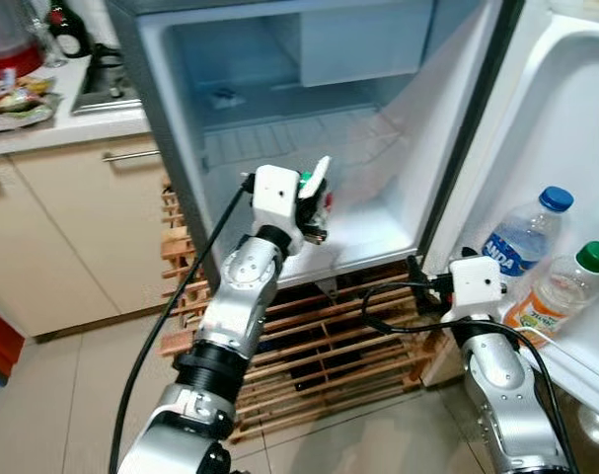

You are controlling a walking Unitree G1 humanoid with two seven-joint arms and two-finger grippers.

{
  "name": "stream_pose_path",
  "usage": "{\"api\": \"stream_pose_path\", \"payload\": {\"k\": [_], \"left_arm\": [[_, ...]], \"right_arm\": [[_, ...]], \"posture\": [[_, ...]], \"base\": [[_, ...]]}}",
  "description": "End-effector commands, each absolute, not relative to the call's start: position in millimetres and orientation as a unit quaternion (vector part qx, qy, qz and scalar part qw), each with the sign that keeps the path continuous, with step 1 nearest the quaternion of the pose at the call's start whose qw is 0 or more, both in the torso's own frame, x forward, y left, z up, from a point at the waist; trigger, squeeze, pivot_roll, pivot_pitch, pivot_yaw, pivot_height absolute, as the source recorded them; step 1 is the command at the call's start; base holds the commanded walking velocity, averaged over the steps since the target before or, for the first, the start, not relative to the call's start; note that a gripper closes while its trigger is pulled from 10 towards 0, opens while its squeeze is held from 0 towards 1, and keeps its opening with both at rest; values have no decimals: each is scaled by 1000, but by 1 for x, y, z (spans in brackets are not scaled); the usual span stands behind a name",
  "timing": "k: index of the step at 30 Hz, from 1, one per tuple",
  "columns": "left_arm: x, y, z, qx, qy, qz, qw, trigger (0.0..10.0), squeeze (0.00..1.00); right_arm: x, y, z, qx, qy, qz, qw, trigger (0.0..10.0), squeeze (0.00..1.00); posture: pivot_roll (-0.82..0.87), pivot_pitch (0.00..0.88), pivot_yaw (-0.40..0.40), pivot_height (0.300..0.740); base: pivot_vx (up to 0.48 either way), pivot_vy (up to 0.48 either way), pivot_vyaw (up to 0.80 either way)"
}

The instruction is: Restocking fridge

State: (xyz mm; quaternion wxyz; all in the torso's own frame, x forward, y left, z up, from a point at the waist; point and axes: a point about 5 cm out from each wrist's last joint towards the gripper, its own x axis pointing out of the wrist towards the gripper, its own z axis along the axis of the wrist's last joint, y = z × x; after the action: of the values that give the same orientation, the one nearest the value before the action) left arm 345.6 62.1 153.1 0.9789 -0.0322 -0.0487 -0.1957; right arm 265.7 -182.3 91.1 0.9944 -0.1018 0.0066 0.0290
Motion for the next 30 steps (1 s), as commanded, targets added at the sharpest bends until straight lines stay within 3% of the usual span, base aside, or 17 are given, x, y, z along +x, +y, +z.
{"api": "stream_pose_path", "payload": {"k": [1, 6, 20, 30], "left_arm": [[347, 59, 156, -31, -51, -199, 978, 10000, 0], [347, 59, 155, -32, -48, -197, 979, 10000, 0], [350, 57, 152, -20, -43, -181, 982, 10000, 0], [357, 61, 154, -27, -46, -152, 987, 10000, 0]], "right_arm": [[268, -171, 102, -106, -16, 66, 992, 10000, 0], [267, -161, 101, -105, -6, 91, 990, 10000, 0], [268, -153, 103, -122, -17, 121, 985, 10000, 0], [268, -148, 107, -113, -31, 130, 985, 10000, 0]], "posture": [[-185, 0, 44, 740], [-182, 0, 40, 740], [-184, 0, 33, 661], [-179, 0, 30, 661]], "base": [[0, 0, 0], [0, 0, 0], [0, 0, 0], [0, 0, 0]]}}
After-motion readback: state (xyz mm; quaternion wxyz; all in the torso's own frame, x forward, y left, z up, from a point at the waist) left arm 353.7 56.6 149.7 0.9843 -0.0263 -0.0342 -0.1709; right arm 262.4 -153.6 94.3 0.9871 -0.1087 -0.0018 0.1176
